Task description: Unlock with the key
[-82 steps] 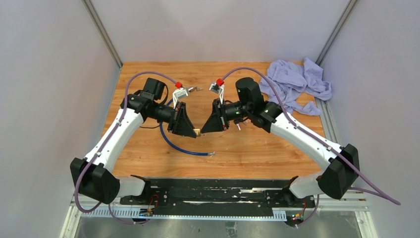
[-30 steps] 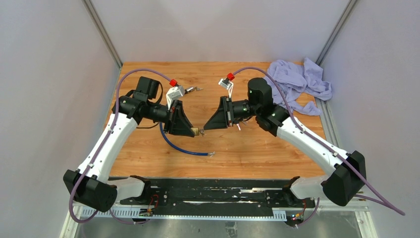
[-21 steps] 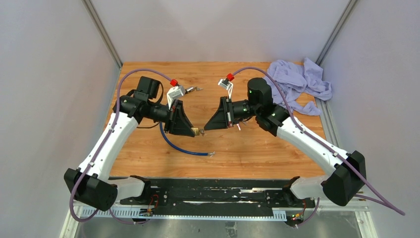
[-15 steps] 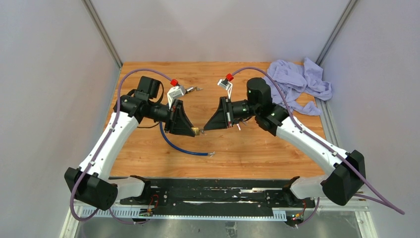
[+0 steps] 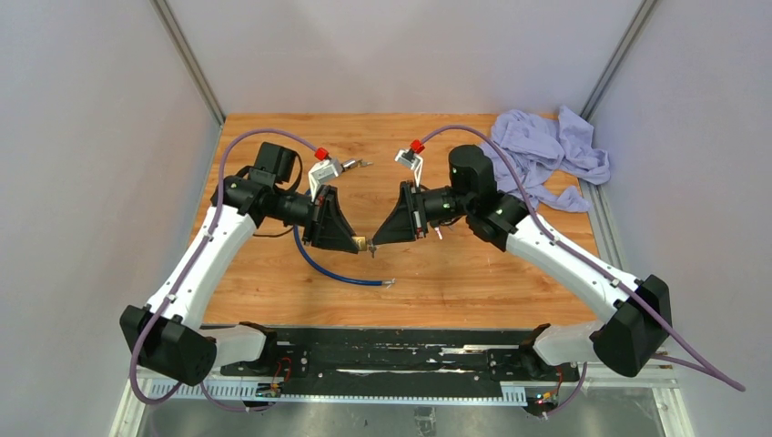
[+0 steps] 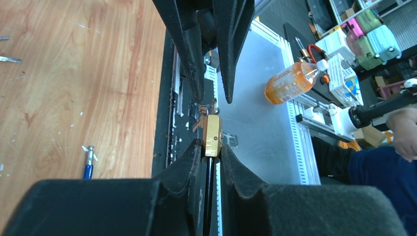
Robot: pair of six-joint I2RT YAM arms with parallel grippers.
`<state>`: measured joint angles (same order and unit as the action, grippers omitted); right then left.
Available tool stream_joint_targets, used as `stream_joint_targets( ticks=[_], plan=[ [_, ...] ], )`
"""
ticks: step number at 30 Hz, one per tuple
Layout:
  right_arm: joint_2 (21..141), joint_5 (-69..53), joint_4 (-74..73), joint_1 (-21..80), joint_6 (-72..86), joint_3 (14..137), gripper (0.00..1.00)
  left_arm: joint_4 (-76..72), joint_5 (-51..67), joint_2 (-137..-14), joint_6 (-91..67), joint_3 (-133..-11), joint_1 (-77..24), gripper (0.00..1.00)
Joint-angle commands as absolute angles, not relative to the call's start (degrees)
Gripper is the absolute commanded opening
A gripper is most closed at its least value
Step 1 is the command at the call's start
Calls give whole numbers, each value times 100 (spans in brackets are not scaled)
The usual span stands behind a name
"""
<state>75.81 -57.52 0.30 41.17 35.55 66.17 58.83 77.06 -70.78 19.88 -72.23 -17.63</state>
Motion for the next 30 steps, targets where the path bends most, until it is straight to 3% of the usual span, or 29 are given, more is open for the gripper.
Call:
stream_joint_targets(
  ticks=[1, 5, 11, 15, 30],
  plan=[
    [7573, -5663, -99, 4209, 3273, 6829, 23, 5836, 8007, -7152, 1866, -7118, -1723, 0],
    [7610, -5616, -134, 4237, 3250, 6872, 16, 5841, 8032, -7154, 1851, -7140, -1723, 0],
    [7696, -5434, -466, 4379, 2954, 7028, 16, 5837, 8041, -7174, 1814, -7201, -1714, 0],
    [7721, -5317, -450, 4385, 3051, 7056, 1, 5836, 8049, -7155, 1814, -7191, -1714, 0],
    [7490, -4933, 201, 4381, 4715, 6636, 1, 5783, 7228, -6792, 2608, -7568, -1626, 0]
  ],
)
